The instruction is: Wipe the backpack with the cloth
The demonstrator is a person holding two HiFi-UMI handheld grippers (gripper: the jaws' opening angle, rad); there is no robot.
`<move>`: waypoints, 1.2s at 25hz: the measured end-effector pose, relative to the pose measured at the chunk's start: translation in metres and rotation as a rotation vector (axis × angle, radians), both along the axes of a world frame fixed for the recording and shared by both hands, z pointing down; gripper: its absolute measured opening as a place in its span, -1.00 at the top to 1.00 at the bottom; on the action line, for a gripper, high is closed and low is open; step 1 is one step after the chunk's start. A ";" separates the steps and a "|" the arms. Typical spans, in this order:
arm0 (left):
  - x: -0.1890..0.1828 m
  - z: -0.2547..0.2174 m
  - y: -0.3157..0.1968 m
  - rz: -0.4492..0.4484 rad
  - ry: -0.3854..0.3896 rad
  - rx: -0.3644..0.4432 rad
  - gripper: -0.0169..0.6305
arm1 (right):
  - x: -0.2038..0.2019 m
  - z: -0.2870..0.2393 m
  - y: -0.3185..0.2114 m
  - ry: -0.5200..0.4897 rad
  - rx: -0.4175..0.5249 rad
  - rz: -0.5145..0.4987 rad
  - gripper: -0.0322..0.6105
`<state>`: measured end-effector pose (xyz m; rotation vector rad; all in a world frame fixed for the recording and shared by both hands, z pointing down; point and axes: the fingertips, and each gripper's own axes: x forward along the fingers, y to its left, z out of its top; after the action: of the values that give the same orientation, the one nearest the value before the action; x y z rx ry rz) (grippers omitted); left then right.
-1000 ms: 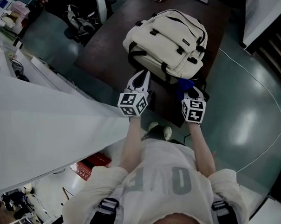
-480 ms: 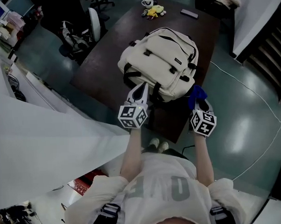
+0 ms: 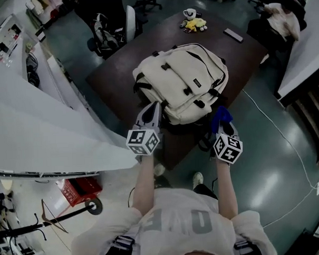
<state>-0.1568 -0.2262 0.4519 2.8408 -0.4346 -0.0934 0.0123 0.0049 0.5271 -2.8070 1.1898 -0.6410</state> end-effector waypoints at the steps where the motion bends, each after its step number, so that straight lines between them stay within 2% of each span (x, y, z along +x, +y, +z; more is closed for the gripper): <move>1: -0.004 -0.001 0.010 -0.047 0.009 -0.004 0.93 | 0.004 -0.001 0.004 0.001 -0.006 -0.054 0.77; 4: -0.012 -0.005 0.048 -0.138 0.025 -0.007 0.93 | 0.014 -0.007 0.019 0.028 -0.034 -0.198 0.77; 8: -0.022 -0.005 0.085 -0.179 0.017 -0.012 0.93 | 0.019 -0.010 0.028 0.049 -0.044 -0.292 0.77; 12: -0.022 -0.007 0.096 -0.228 0.005 0.006 0.93 | 0.014 -0.025 0.010 0.115 -0.025 -0.410 0.77; 17: -0.005 -0.020 0.116 -0.333 -0.015 0.038 0.93 | 0.026 -0.041 0.001 0.132 0.016 -0.537 0.77; 23: 0.002 -0.024 0.146 -0.542 0.001 0.013 0.93 | 0.033 -0.037 -0.005 0.172 -0.006 -0.779 0.77; 27: 0.016 -0.028 0.156 -0.606 -0.045 0.043 0.93 | 0.022 -0.046 -0.033 0.233 -0.020 -0.945 0.77; 30: 0.014 -0.031 0.129 -0.647 -0.038 0.046 0.93 | 0.011 -0.059 -0.072 0.274 0.005 -1.025 0.77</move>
<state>-0.1428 -0.0967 0.4210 2.6278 -1.3526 -0.1721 0.0235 -0.0671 0.4678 -2.1290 2.6625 -0.2258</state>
